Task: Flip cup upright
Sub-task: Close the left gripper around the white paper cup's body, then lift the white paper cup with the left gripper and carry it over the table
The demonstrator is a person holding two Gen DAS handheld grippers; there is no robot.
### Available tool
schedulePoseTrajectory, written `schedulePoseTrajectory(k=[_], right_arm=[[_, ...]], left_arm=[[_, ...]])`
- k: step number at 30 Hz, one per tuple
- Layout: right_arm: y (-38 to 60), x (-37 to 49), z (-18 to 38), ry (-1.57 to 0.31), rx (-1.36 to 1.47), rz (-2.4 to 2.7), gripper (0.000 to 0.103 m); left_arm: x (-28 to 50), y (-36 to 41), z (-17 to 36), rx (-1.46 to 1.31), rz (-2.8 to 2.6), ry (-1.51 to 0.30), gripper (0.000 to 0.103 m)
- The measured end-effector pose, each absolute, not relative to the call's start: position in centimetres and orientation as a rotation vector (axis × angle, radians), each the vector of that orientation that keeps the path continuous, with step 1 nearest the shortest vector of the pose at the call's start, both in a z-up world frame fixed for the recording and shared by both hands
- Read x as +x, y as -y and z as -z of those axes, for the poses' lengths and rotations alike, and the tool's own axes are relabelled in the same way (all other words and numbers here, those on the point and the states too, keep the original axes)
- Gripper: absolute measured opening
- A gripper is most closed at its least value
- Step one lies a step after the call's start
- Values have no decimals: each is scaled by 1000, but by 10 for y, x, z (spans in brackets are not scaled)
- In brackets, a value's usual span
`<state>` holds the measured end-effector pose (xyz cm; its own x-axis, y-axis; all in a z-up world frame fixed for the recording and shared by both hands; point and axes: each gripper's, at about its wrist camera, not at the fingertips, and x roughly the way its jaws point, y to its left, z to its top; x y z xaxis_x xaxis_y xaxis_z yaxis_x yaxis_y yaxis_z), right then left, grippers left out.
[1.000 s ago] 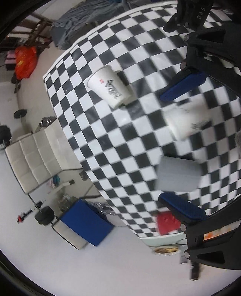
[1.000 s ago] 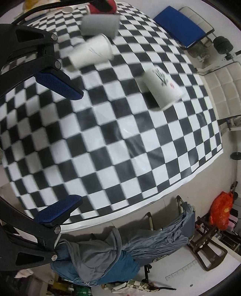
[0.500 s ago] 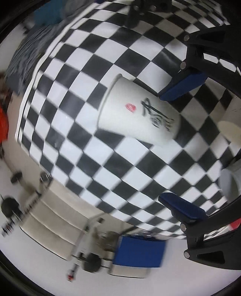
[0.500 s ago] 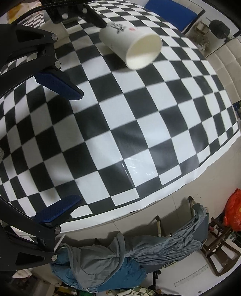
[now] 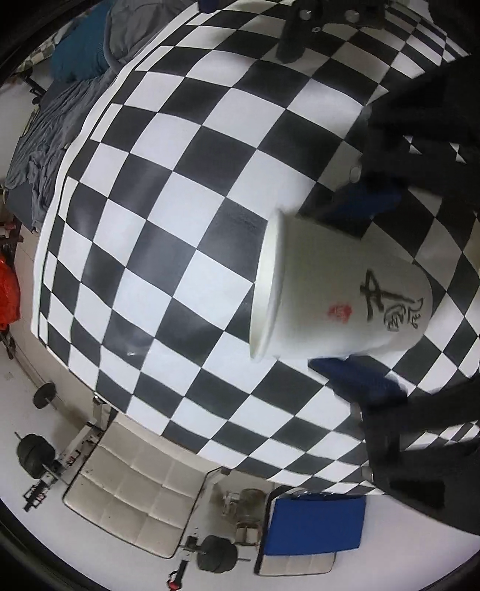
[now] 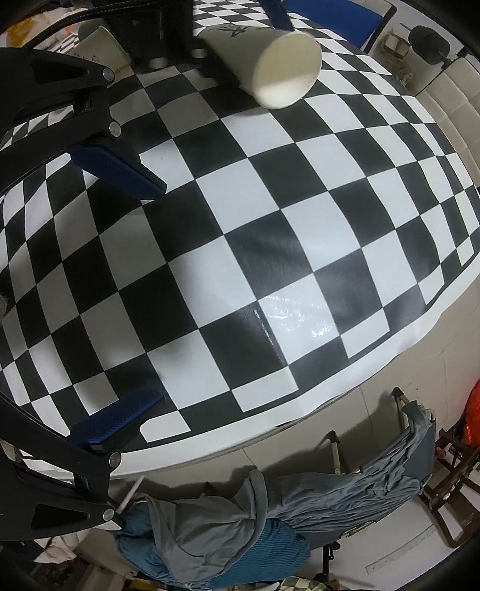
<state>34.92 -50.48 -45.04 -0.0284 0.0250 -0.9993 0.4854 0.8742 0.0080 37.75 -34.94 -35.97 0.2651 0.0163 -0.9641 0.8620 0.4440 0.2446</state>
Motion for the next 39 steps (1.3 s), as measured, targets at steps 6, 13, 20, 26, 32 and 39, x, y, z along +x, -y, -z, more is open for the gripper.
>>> schedulePoseTrajectory(k=[6, 13, 20, 26, 32, 39], right_arm=[[501, 343, 444, -1563, 420, 391, 103], [486, 325, 415, -1531, 429, 381, 103], [438, 290, 374, -1490, 402, 348, 103], [375, 245, 346, -1462, 358, 309, 103], [302, 201, 336, -1453, 291, 271, 103], [244, 167, 347, -1484, 227, 254, 103]], left_arm=[[381, 343, 344, 830, 673, -1181, 61], [375, 310, 301, 636, 607, -1231, 61], [339, 239, 262, 399, 514, -1286, 61], [288, 169, 252, 247, 422, -1324, 61], [234, 103, 264, 144, 357, -1375, 61], [190, 57, 303, -23, 292, -1504, 61]])
